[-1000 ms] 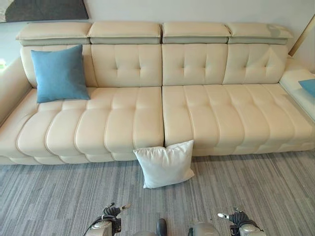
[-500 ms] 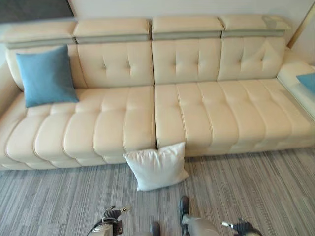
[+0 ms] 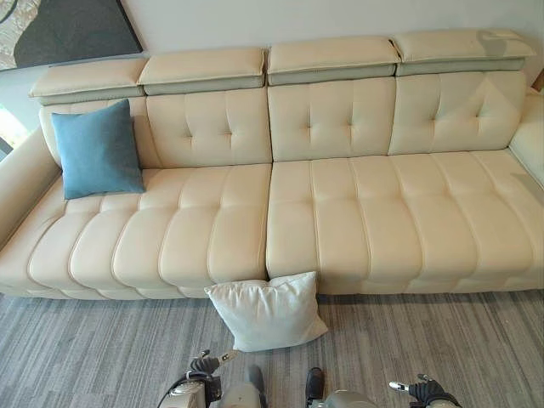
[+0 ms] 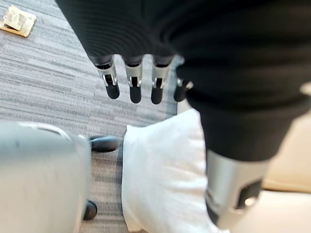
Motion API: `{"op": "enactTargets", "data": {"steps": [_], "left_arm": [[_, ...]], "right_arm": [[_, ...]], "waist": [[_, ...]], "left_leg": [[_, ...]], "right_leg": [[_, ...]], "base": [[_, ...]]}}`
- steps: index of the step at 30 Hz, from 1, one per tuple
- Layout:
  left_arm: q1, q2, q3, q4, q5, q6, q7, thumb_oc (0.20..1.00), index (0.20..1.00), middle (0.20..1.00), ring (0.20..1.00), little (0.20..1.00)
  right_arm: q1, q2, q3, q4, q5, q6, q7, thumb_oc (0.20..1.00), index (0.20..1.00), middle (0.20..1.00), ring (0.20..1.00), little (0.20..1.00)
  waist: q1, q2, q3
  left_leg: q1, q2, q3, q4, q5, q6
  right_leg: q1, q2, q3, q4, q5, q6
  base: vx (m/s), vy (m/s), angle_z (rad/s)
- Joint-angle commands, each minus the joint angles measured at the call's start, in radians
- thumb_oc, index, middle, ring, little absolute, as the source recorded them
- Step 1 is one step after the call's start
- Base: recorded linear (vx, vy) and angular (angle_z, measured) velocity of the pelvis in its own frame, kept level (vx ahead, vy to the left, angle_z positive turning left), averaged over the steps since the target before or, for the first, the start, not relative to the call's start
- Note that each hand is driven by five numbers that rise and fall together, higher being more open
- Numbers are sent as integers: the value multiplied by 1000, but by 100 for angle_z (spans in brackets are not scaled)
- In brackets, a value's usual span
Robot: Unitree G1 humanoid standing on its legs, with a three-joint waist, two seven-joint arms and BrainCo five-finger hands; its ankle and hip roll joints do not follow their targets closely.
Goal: Pick up all the scattered cushions and arrange them neatly on the sofa.
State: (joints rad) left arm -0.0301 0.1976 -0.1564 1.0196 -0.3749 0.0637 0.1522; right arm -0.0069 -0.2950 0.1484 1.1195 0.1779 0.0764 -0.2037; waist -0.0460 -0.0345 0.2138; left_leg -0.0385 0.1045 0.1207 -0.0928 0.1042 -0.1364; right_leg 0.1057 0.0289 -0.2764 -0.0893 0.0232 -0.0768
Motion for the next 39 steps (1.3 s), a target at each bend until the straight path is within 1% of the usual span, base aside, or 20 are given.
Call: {"op": "enactTargets", "data": {"steps": [1,3,6,7,10,13,14,16,20,24,25,26,27,28,29,30,33,34,36,39], "left_arm": [[4,28,-8,-2,-8,-13,10,1000,1000,1000,1000,1000],[10,29,-11,3,2,-15,5,1000,1000,1000,1000,1000],[9,35,-10,22,9,-13,2,1000,1000,1000,1000,1000],[9,35,-10,22,9,-13,2,1000,1000,1000,1000,1000],[6,41,-11,22,12,-11,1,1000,1000,1000,1000,1000],[-10,61,-6,30,13,-16,4,1000,1000,1000,1000,1000],[-14,64,-2,43,20,-15,0,1000,1000,1000,1000,1000],[-28,78,12,64,30,-17,6,1000,1000,1000,1000,1000],[-34,74,8,48,31,-22,5,1000,1000,1000,1000,1000],[-82,80,-7,77,48,-21,41,1000,1000,1000,1000,1000],[-141,93,-19,98,40,-29,78,1000,1000,1000,1000,1000],[-285,132,-35,126,-4,-56,147,1000,1000,1000,1000,1000],[-285,132,-35,126,-4,-56,147,1000,1000,1000,1000,1000],[-390,172,-38,148,-38,-73,187,1000,1000,1000,1000,1000],[-427,189,-45,150,-43,-78,201,1000,1000,1000,1000,1000],[-527,236,-60,122,-50,-105,256,1000,1000,1000,1000,1000],[-560,251,-64,110,-52,-117,279,1000,1000,1000,1000,1000],[-625,288,-77,93,-63,-129,306,1000,1000,1000,1000,1000],[-664,306,-86,91,-58,-134,326,1000,1000,1000,1000,1000],[-825,300,-123,81,-110,-141,356,1000,1000,1000,1000,1000]], "right_arm": [[-20,-31,-4,-20,-5,3,-9,1000,1000,1000,1000,1000],[-21,-29,-2,-19,-20,4,-7,1000,1000,1000,1000,1000],[-27,-11,-1,0,-27,10,1,1000,1000,1000,1000,1000],[-27,-11,-1,0,-27,10,1,1000,1000,1000,1000,1000],[-35,-5,5,-7,-32,13,4,1000,1000,1000,1000,1000],[-60,6,17,-22,-37,11,4,1000,1000,1000,1000,1000],[-61,10,22,-27,-38,9,6,1000,1000,1000,1000,1000],[-63,11,30,-9,-44,15,-3,1000,1000,1000,1000,1000],[-72,6,44,-23,-62,12,-10,1000,1000,1000,1000,1000],[-128,-17,54,-70,-49,3,-34,1000,1000,1000,1000,1000],[-192,-31,77,-79,-48,-3,-53,1000,1000,1000,1000,1000],[-335,-64,111,-89,-20,-22,-100,1000,1000,1000,1000,1000],[-335,-64,111,-89,-20,-22,-100,1000,1000,1000,1000,1000],[-448,-104,119,-84,22,-36,-137,1000,1000,1000,1000,1000],[-486,-120,119,-90,36,-42,-154,1000,1000,1000,1000,1000],[-582,-160,95,-123,104,-85,-218,1000,1000,1000,1000,1000],[-612,-168,82,-132,130,-105,-250,1000,1000,1000,1000,1000],[-669,-184,80,-163,172,-136,-290,1000,1000,1000,1000,1000],[-697,-186,77,-169,186,-152,-313,1000,1000,1000,1000,1000],[-842,-158,134,-222,240,-182,-356,1000,1000,1000,1000,1000]], "waist": [[1,31,-6],[7,37,-21],[16,30,-40],[17,30,-40],[20,31,-37],[20,40,-4],[20,40,-2],[35,31,3],[36,17,-13],[31,24,39],[36,27,87],[41,24,154],[41,24,154],[41,22,176],[40,24,182],[33,32,227],[31,35,233],[25,38,268],[21,41,277],[9,39,306]], "left_leg": [[82,-36,14,6,-8,49],[112,-48,19,6,-38,54],[154,-79,32,6,-97,89],[154,-79,32,6,-97,89],[158,-89,39,6,-117,110],[151,-91,77,6,-132,130],[150,-90,84,6,-137,128],[144,-90,105,6,-139,123],[143,-88,97,6,-134,111],[101,-86,76,6,-115,112],[27,-85,66,23,-97,114],[-162,-84,42,156,-106,117],[-162,-84,42,156,-106,117],[-275,-87,32,216,-107,115],[-314,-85,28,236,-109,114],[-447,-78,18,315,-123,112],[-510,-76,13,352,-129,112],[-599,-72,9,423,-146,111],[-649,-68,7,457,-156,110],[-864,-60,-6,587,-184,110]], "right_leg": [[45,-54,67,35,-136,107],[60,-64,71,31,-134,116],[76,-100,82,53,-135,147],[75,-100,82,54,-135,147],[38,-117,96,136,-137,165],[-109,-131,139,332,-111,205],[-125,-128,147,317,-107,202],[-139,-131,109,136,-42,193],[-55,-126,87,10,-29,193],[-93,-131,74,50,-45,185],[-182,-140,75,104,-48,179],[-345,-159,75,205,-50,168],[-345,-159,75,205,-50,168],[-442,-161,75,249,-50,164],[-477,-164,75,267,-54,162],[-607,-174,79,353,-76,156],[-670,-179,86,391,-84,153],[-757,-187,95,462,-105,146],[-805,-192,96,498,-117,143],[-1022,-206,125,623,-143,131]], "base": [[149,127,-16],[283,331,-3],[237,371,4],[114,264,-3],[30,183,-7],[-55,207,-27],[-16,138,-52],[31,-4,-24],[113,-64,-17],[-60,-38,14],[-510,-71,35],[-455,-65,13],[-400,-74,17],[-118,-29,44],[-155,-27,56],[-42,1,50],[-27,0,18],[-25,9,10],[-5,-4,6],[72,3,9]]}}
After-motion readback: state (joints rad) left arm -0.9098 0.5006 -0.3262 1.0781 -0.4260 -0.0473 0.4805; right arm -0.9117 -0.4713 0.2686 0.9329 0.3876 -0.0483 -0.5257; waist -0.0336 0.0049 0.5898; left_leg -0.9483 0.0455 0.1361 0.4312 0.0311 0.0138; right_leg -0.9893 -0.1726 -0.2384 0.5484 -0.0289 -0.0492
